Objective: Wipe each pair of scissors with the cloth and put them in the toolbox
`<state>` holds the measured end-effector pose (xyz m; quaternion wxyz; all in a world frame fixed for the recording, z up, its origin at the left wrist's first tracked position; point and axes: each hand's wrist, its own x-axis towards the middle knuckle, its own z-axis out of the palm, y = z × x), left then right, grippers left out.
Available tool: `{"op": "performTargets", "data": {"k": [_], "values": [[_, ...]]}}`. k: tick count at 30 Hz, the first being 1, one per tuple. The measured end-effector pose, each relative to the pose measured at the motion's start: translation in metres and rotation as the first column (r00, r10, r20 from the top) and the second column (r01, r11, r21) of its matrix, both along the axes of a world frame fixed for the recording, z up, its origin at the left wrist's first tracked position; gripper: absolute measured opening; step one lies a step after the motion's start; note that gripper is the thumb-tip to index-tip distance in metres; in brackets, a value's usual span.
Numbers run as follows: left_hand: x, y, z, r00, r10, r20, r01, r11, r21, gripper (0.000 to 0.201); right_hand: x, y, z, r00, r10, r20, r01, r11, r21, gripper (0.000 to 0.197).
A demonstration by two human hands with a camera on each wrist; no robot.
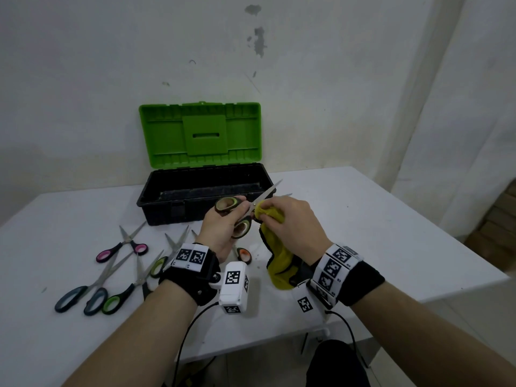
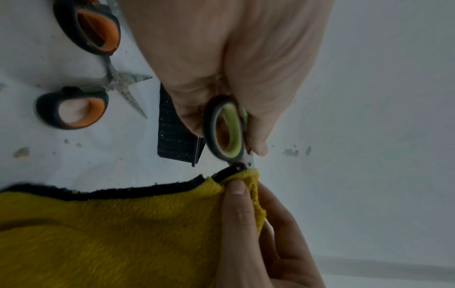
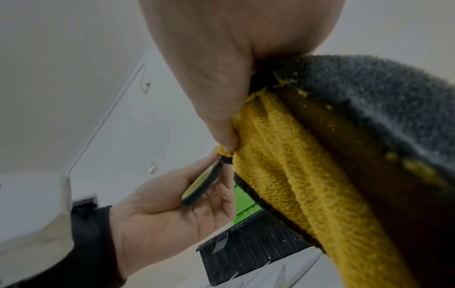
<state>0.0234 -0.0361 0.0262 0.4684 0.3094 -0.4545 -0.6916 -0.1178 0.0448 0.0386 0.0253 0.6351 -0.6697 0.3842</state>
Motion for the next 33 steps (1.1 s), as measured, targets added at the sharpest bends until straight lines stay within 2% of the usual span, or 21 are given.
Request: {"op": "performTargets", "data": {"k": [2, 7, 11, 14, 19, 25, 29, 33], "values": [[0.000, -0.001, 0.000, 1.000, 0.013, 0.019, -0.013, 1.000, 0.020, 0.003, 0.001, 0.000, 0.000, 1.000, 0.001, -0.011, -0.001, 1.000, 0.018, 0.014], [0.004, -0.001, 0.003, 0.985, -0.014, 0.171, 0.016, 1.000, -0.013, 0.003, -0.001, 0.004, 0.002, 1.000, 0.001, -0.018, -0.001, 0.999, 0.038, 0.016], [0.007, -0.005, 0.002, 0.964, 0.001, 0.267, 0.008, 0.999, -0.033, 0.015, -0.006, 0.006, 0.009, 0.999, -0.033, 0.023, 0.033, 0.999, 0.000, 0.022], [0.009, -0.006, 0.000, 0.945, -0.020, 0.327, 0.039, 0.998, -0.051, 0.010, -0.007, 0.006, 0.012, 0.999, -0.041, 0.001, 0.041, 0.997, 0.070, 0.020], [0.009, -0.003, 0.001, 0.912, 0.049, 0.407, 0.013, 0.989, -0.148, 0.007, -0.006, 0.004, 0.007, 0.998, -0.059, -0.024, 0.062, 0.985, 0.163, 0.018], [0.010, -0.006, -0.002, 0.907, 0.093, 0.410, -0.017, 0.983, -0.184, 0.002, -0.007, 0.005, 0.008, 0.998, -0.063, -0.010, 0.064, 0.988, 0.143, 0.020], [0.011, -0.007, -0.002, 0.912, 0.085, 0.400, -0.007, 0.981, -0.193, 0.010, -0.008, 0.007, 0.011, 0.998, -0.065, -0.007, 0.065, 0.991, 0.113, 0.020], [0.008, -0.005, -0.001, 0.939, 0.060, 0.337, -0.020, 0.992, -0.121, 0.007, -0.006, 0.009, 0.014, 0.998, -0.054, -0.007, 0.055, 0.993, 0.107, 0.022]]}}
